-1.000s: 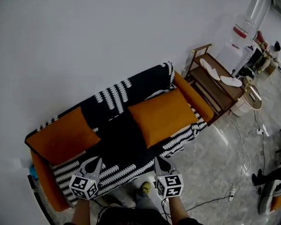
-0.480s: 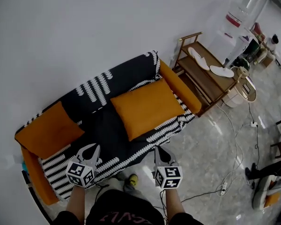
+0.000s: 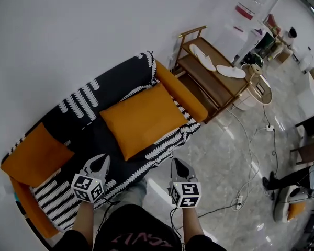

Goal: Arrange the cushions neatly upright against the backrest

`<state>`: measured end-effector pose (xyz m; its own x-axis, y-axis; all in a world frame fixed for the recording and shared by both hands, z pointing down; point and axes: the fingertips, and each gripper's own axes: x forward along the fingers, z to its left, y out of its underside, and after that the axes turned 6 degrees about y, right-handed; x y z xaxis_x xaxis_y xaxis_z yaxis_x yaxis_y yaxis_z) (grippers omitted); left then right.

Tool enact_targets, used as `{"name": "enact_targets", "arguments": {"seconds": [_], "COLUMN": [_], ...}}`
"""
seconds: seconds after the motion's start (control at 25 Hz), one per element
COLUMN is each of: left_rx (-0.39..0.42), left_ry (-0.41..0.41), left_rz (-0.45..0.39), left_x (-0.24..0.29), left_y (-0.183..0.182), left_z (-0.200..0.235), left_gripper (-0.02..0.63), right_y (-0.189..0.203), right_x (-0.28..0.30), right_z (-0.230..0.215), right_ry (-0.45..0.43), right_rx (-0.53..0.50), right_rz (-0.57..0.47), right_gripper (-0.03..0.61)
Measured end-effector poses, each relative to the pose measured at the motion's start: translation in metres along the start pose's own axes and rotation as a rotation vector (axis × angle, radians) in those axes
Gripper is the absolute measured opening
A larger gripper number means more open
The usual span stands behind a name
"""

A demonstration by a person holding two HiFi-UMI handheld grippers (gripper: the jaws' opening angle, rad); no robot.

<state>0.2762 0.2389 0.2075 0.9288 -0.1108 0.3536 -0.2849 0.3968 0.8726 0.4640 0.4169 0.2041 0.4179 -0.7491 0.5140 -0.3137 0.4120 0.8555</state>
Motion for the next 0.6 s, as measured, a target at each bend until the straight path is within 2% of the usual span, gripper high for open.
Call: {"name": "enact_targets", "arguments": {"seconds": [0.16,0.36,0.6], "left_rx": [-0.065,-0.113,-0.149], "left_ry": [-0.011,-0.043,-0.049], "left_rz": [0.006,0.034,0.078], "left_x": [0.051,0.103,0.149], "left_y": [0.002,-0.003,0.003], "left_z": [0.024,0.063,0.086], "left_gripper": [0.0,0.0,0.0], "right_y": [-0.012,-0.027,-0.039], "right_x": [0.039,0.091,0.145], "right_z": [-0.032,-0.062,-0.085], "right_ry": [0.019,0.025,0.037], "right_rx": [-0.037,-0.061,-0.068], "right_rz": [0.034,0.094,0.145], "right_gripper": [0.014,0.014,0.014]}}
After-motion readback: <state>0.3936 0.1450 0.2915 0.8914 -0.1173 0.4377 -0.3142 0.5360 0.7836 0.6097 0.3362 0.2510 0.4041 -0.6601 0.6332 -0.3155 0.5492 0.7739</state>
